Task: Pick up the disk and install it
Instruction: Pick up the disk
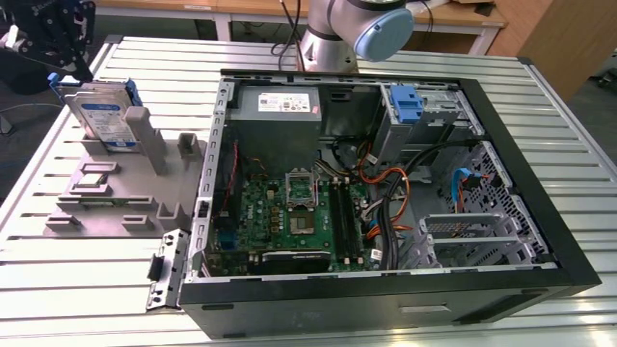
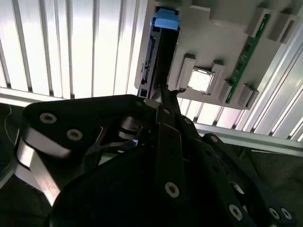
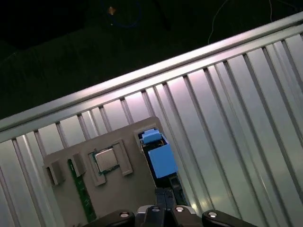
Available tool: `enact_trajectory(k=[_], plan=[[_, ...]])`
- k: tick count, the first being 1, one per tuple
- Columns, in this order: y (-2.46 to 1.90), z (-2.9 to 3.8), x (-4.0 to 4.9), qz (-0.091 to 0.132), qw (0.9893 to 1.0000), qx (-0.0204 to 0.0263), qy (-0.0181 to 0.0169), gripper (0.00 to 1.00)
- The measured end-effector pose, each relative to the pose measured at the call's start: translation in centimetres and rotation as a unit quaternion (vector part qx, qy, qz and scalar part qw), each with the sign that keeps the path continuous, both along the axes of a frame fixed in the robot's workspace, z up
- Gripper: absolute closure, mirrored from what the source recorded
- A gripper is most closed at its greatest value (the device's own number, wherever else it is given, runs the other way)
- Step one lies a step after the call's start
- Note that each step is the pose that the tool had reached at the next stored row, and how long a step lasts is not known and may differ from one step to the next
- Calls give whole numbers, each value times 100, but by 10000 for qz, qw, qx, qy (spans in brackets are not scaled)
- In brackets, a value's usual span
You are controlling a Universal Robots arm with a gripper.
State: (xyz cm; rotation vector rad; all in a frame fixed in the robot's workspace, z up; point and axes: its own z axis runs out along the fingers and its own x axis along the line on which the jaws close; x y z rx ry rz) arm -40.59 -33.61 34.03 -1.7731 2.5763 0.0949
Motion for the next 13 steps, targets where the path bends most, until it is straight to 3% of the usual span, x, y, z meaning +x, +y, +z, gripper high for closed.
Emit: enact_trajectory(k=[3,8,10,13], plan=[[0,-8,0,340,9994,1,-2,89],[0,-17,0,735,9973,1,-3,89],[0,-19,0,822,9966,1,-3,89],[1,-19,0,827,9966,1,-4,89]])
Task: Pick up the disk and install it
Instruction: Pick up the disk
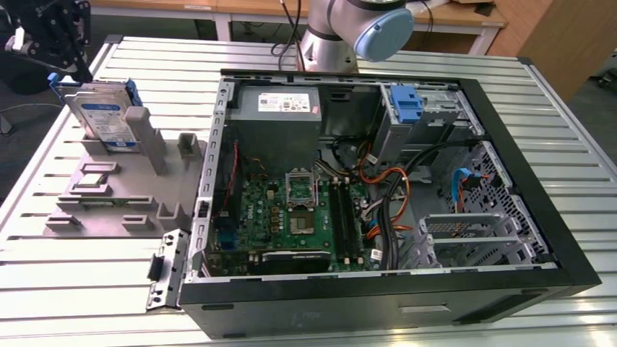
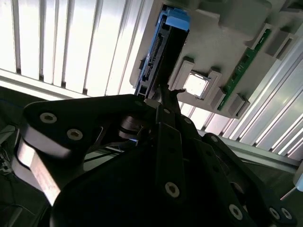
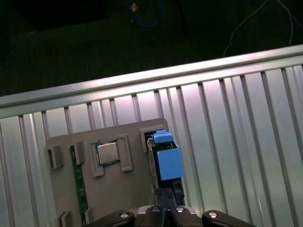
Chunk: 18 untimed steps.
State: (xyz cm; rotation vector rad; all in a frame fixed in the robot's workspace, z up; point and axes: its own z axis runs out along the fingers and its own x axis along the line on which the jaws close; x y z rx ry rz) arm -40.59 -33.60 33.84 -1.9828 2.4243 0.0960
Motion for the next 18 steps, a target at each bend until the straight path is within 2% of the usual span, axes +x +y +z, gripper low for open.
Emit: enact_trajectory(k=[7,13,18], plan=[[17,-2,0,7,10000,0,0,89],[17,-9,1,328,9995,0,0,89],[21,-12,2,358,9994,0,-1,89]])
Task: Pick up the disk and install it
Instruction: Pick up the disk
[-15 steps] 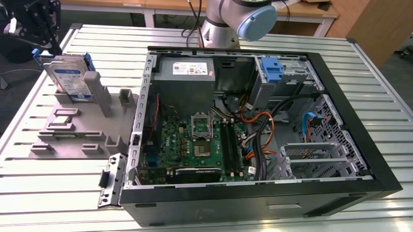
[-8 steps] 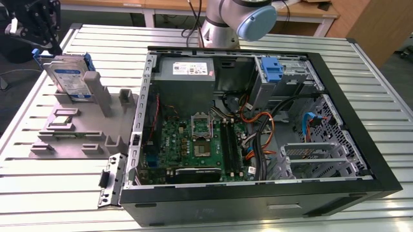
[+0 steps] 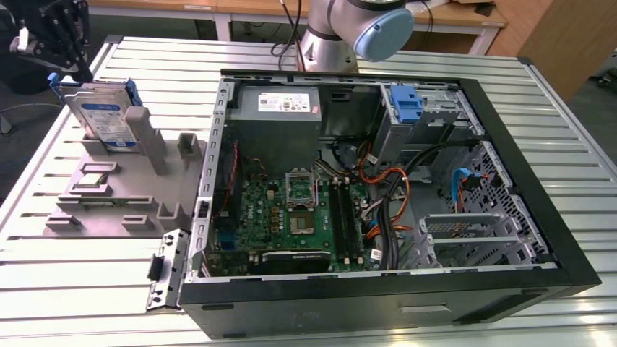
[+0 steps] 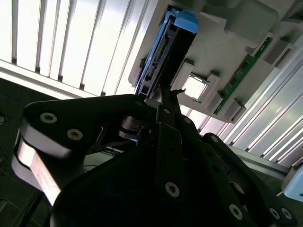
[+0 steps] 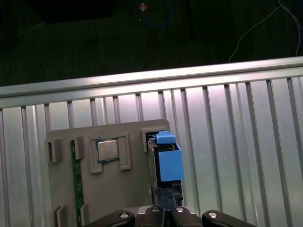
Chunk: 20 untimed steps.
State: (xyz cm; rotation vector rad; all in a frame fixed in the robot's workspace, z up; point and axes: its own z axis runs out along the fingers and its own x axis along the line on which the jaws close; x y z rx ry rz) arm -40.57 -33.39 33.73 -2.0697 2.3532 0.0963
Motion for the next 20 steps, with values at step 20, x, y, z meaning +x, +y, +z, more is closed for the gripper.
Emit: enact_trajectory(k=[20], plan=[[32,-8,23,0,10000,0,1,89]])
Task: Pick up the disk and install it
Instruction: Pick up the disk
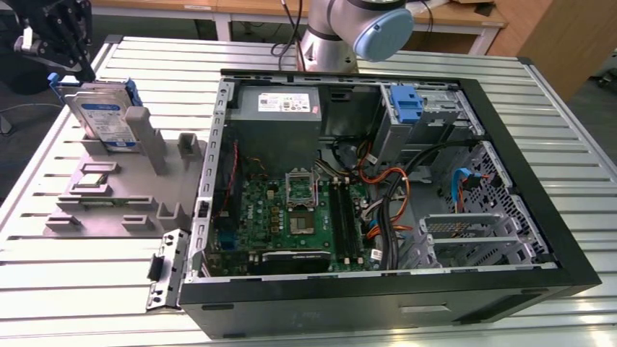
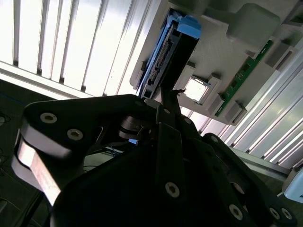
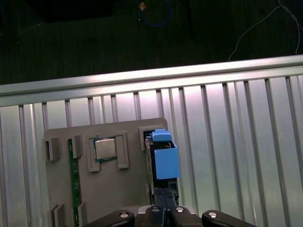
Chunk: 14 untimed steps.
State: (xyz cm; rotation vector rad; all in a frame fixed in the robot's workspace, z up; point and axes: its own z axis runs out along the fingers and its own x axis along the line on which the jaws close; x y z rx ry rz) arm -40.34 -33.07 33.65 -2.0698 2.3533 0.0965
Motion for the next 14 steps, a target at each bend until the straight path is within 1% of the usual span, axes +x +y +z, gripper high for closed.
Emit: enact_trajectory(k=[2,6,7,8,9,11,13,14], plan=[[0,0,0,0,10000,0,0,89],[1,0,0,0,10000,0,0,65],[1,0,0,0,10000,0,0,65],[1,0,0,0,10000,0,0,59],[1,0,0,0,10000,0,0,59],[1,0,0,0,10000,0,0,47],[1,0,0,0,10000,0,0,47],[1,0,0,0,10000,0,0,41]])
